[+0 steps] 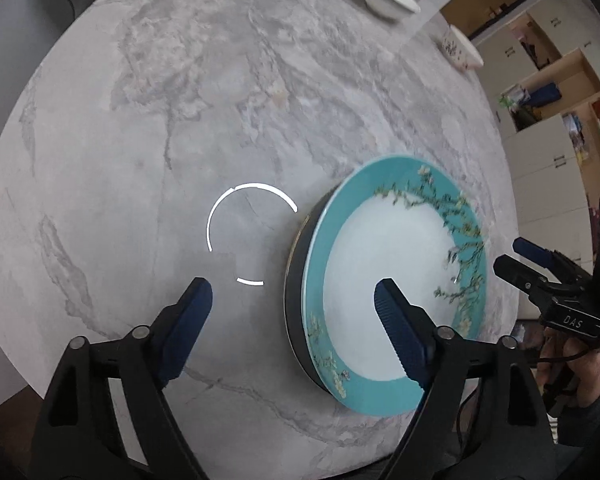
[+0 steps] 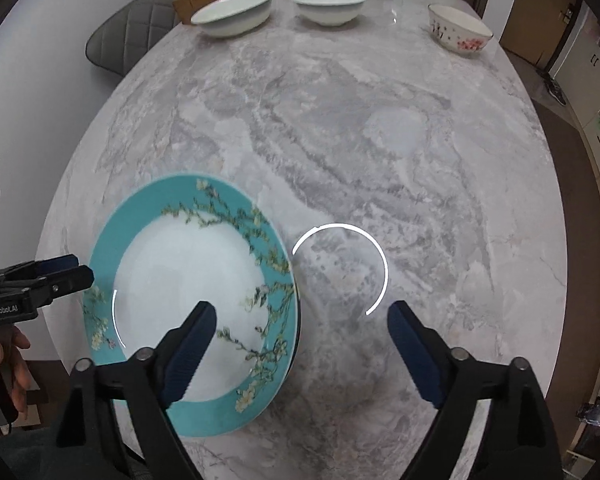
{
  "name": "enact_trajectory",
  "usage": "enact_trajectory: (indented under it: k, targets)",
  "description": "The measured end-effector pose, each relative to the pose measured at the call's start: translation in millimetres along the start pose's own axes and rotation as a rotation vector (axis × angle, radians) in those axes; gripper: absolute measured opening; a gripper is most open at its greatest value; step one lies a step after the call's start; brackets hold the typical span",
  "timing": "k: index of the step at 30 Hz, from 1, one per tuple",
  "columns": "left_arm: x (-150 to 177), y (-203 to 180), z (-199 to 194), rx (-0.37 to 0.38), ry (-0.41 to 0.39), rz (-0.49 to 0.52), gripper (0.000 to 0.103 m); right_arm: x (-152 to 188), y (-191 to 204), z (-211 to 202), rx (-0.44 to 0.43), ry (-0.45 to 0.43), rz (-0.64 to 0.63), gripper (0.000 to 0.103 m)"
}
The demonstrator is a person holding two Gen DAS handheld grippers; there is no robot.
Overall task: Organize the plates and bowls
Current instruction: 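Lower the teal plate onto the stack and open the left tool, then reach the left tool to the large white bowl and close on its rim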
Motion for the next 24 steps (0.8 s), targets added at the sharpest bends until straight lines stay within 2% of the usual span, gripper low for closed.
enact_trajectory:
  k: [1, 2, 3, 6, 8, 10, 12, 14, 16, 18, 19, 22, 24]
  targets:
    - [-7, 2, -6, 0.022, -0.012, -0.026, 0.092, -8, -3, -6, -0.023, -0.035, 0.001, 0.103]
    - [-15, 4, -10, 0.047, -0.015, -0.055, 0.102, -16, -4, -10, -0.052, -0.065, -0.011, 0.103]
    - [-23, 6, -13, 0.064, -0.023, -0.078, 0.103, -24, -4, -13, -0.076, -0.089, -0.035, 0.103]
    - [-62, 6, -24, 0.045, -0.113, -0.092, 0.103, -55, -5, -13, -0.112, -0.140, -0.125, 0.103]
    - [-89, 6, -27, 0.042, -0.132, -0.132, 0.103, -82, -5, -10, -0.150, -0.141, -0.153, 0.103]
    - [-118, 10, -27, 0.024, -0.131, -0.180, 0.103, -111, -9, -10, -0.195, -0.138, -0.126, 0.103]
    - [-152, 15, -28, -0.022, -0.132, -0.207, 0.103, -146, -13, -5, -0.252, -0.072, -0.067, 0.103]
    - [-189, 15, -34, -0.054, -0.164, -0.221, 0.103, -189, -15, -7, -0.291, -0.067, -0.032, 0.103]
    - [-226, 12, -38, -0.095, -0.197, -0.204, 0.103, -230, -15, -9, -0.284, -0.097, -0.053, 0.103]
    - [-259, 6, -39, -0.093, -0.227, -0.186, 0.103, -274, -12, -5, -0.296, -0.111, -0.086, 0.103]
    - [-279, 2, -36, -0.099, -0.234, -0.166, 0.103, -293, -11, 0, -0.305, -0.109, -0.095, 0.103]
    - [-334, -5, -18, -0.146, -0.246, -0.118, 0.103, -349, -11, 26, -0.220, -0.065, -0.113, 0.103]
    - [-366, -8, -3, -0.131, -0.246, -0.111, 0.103, -380, -8, 41, -0.253, -0.069, -0.106, 0.103]
Point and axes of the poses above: each gripper's, at about its wrist camera, not at the fingertips, and z roughly the way its jaws point, y to its left, x to its underside, the point moved 8 cm from there along z, roughly the way its jaws point, and after that the axes turned 10 degrees about -z, right-handed, at the moved point
